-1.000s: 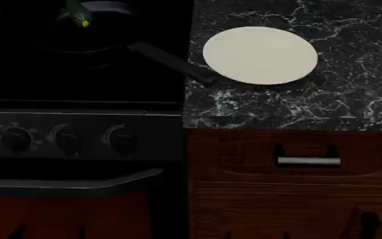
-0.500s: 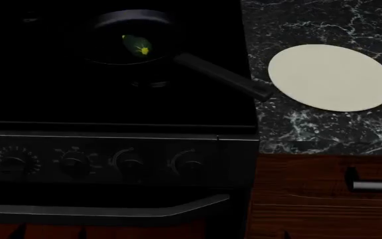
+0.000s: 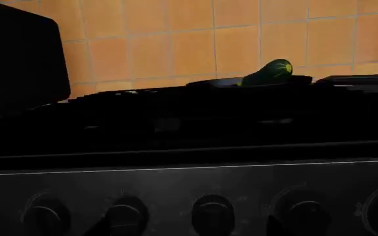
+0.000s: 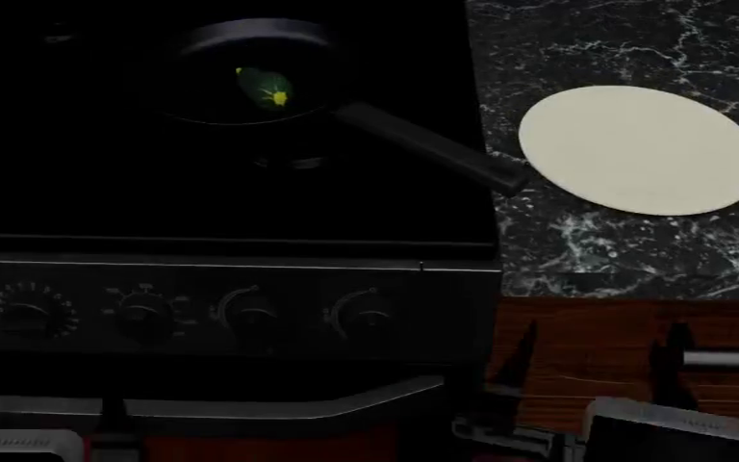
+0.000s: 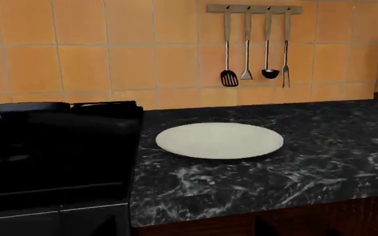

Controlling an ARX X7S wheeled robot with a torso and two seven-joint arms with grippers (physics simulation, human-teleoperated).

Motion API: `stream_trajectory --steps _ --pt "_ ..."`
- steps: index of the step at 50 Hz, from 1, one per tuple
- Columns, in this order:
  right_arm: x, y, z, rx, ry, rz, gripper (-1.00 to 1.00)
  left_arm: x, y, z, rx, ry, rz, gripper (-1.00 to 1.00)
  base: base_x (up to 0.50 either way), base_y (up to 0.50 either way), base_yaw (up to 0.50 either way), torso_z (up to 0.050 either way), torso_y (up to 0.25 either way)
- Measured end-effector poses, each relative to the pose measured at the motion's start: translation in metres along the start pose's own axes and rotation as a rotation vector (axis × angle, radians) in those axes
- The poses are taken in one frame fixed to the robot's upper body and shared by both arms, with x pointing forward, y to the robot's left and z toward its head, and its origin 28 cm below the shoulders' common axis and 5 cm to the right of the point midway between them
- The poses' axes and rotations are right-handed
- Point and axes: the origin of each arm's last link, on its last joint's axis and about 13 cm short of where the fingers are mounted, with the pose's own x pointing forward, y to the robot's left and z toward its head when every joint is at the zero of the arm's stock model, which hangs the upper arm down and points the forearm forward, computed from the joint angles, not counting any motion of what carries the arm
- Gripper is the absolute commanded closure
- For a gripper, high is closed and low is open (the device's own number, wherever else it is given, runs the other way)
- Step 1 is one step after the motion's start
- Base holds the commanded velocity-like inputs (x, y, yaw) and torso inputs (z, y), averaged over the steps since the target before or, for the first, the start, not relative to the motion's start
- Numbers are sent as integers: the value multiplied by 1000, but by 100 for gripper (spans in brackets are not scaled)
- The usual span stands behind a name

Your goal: Pick the zucchini from the pan and place it on the plate.

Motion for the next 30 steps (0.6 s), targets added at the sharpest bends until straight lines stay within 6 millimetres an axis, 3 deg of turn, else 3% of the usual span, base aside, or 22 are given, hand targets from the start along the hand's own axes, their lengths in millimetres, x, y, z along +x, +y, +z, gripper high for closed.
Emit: stream_trajectory --steps 4,8,13,21,30 --pt "22 -8 66 49 -115 -46 -100 12 12 48 44 -90 39 -100 0 0 0 0 0" --pt "31 -13 130 95 -211 -57 -100 22 23 99 92 -185 82 -100 0 0 0 0 0" --pt "30 -17 188 125 -311 -54 -100 29 36 156 165 -264 137 -100 0 0 0 0 0" --pt "27 -20 237 153 -377 -57 -100 35 57 212 160 -262 215 -100 0 0 0 0 0" --pt "31 -18 269 156 -352 -47 -100 42 70 245 31 -191 226 -100 0 0 0 0 0"
